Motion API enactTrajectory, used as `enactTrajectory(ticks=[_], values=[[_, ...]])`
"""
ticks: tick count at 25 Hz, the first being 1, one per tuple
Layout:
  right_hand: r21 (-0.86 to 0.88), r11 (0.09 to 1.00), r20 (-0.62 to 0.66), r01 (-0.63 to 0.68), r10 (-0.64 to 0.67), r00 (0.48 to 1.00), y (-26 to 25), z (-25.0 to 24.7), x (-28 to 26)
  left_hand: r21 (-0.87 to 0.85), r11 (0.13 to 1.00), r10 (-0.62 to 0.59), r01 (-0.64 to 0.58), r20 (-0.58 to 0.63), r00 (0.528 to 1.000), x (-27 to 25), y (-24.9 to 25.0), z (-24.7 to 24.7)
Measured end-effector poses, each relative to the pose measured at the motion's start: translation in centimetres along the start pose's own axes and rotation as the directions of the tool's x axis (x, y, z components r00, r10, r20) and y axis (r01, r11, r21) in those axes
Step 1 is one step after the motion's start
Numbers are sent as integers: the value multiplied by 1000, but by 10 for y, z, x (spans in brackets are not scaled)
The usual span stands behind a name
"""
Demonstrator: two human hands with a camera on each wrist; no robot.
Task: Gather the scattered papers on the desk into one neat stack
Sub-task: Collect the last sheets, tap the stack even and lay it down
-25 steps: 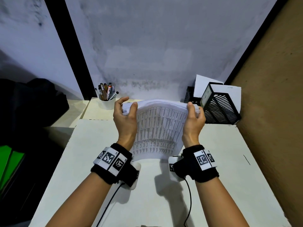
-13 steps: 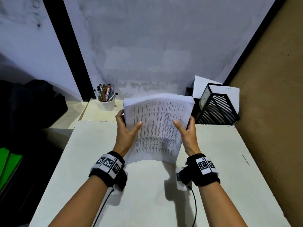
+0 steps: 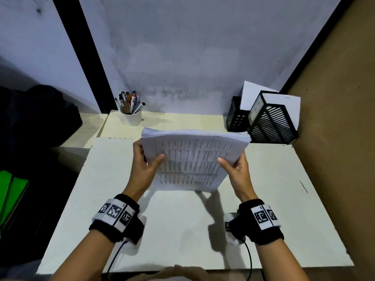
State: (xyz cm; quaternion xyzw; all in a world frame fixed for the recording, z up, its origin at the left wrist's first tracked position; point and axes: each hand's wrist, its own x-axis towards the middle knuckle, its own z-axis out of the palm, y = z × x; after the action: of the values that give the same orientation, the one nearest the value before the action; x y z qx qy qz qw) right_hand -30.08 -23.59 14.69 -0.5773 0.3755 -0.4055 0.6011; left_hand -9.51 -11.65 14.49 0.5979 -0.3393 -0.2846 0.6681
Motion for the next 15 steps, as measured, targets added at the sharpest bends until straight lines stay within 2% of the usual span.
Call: enactTrajectory(ticks=[2,7,9,10,11,12,13,14,15], values=[[20,999,8,-43,43,999,0,1,-2,-17,999,-48,48,33,998,-4,0,-1],[-25,998,-9,-65,65,998,-17,8,0,-1,994,-110,110,-11,994,5,2,3],[-88,996,-23,21,-23,999,-41,3,-1,5,995,-101,101,-1,995,11,2,2],[-204,970,-29,133,-142,989,-60,2,-1,9,995,-99,99,-1,995,14,1,2],[-376,892,18,249,-262,965,-82,7,-1,7,995,-100,100,-4,995,16,0,2],[-584,737,132,341,-328,935,-105,18,0,3,995,-101,101,-11,995,18,-1,3],[-772,502,282,391,-280,918,-126,33,3,-2,995,-96,96,-20,995,19,-1,4],[-871,261,395,416,-131,909,-138,50,10,-7,996,-87,87,-30,996,20,0,6],[-895,93,440,437,19,898,-142,69,19,-9,998,-70,70,-41,997,20,1,9]])
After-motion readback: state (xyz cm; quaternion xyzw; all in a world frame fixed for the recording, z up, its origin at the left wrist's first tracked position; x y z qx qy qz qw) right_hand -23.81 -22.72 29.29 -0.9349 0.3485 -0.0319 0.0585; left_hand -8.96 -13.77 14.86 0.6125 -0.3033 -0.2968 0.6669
